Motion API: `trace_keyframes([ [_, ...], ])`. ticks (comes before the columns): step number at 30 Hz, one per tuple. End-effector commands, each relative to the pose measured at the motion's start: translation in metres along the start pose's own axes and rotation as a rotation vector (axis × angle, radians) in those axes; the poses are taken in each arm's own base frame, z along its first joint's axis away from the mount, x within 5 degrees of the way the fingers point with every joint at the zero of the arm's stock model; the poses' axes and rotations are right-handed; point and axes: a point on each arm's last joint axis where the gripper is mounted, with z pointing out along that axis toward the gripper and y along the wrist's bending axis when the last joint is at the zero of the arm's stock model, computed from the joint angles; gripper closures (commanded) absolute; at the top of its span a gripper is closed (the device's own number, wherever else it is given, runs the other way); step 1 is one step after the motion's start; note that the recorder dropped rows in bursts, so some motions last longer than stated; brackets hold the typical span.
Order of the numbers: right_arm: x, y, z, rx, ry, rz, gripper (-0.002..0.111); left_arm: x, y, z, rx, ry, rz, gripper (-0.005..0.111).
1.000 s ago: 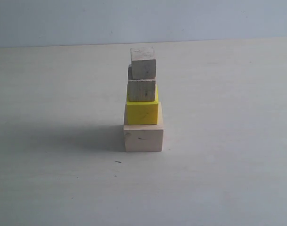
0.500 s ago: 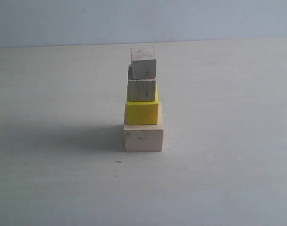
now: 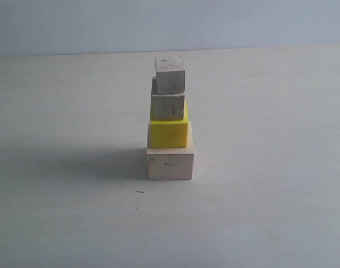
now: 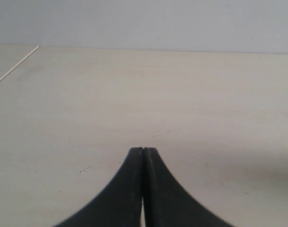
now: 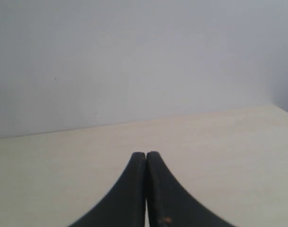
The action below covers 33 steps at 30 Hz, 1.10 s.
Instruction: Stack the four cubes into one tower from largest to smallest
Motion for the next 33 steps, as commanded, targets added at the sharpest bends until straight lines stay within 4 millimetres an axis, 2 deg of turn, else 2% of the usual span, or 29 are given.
trace_keyframes([
  [1, 0.006, -0.002, 0.000, 0.024, 0.050, -0.008, 0.108, 0.000, 0.000, 0.000, 0.000, -0.012, -0.010, 0.107],
  [5, 0.014, -0.004, -0.001, 0.038, 0.143, 0.003, 0.108, 0.000, 0.000, 0.000, 0.000, -0.012, -0.010, 0.107],
  [15, 0.020, -0.001, -0.002, -0.029, 0.207, -0.045, 0.108, 0.000, 0.000, 0.000, 0.000, -0.012, -0.010, 0.107],
  [29, 0.020, 0.001, -0.002, -0.044, 0.208, -0.019, 0.108, 0.000, 0.000, 0.000, 0.000, -0.012, -0.010, 0.107],
  [33, 0.015, 0.005, -0.002, -0.095, 0.154, -0.064, 0.108, 0.000, 0.000, 0.000, 0.000, -0.012, -0.010, 0.107],
])
